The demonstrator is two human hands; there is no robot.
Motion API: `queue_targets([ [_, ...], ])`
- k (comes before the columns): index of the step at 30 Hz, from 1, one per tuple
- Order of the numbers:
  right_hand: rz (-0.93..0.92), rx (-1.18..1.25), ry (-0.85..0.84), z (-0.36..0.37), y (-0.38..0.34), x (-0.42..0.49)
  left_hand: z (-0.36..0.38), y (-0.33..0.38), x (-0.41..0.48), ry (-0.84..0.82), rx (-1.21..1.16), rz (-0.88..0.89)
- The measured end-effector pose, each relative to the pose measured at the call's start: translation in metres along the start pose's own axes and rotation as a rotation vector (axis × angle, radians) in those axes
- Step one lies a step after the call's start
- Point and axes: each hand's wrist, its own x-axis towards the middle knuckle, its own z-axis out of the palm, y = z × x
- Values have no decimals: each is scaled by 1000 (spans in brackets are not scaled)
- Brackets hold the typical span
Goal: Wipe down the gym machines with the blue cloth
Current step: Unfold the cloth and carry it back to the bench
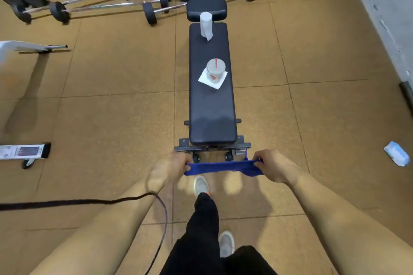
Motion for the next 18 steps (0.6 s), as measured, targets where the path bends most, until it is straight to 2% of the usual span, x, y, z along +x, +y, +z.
queue_targets([
  [8, 14, 26, -108, -43, -1, 216, -42, -57, 192, -12, -67, -36],
  [14, -24, 33, -60, -39, 18, 393, -40, -99, 358, 88, -141, -97],
  [18, -56, -10, 7, -37, 31, 463, -35, -113, 430, 179, -156, -105],
])
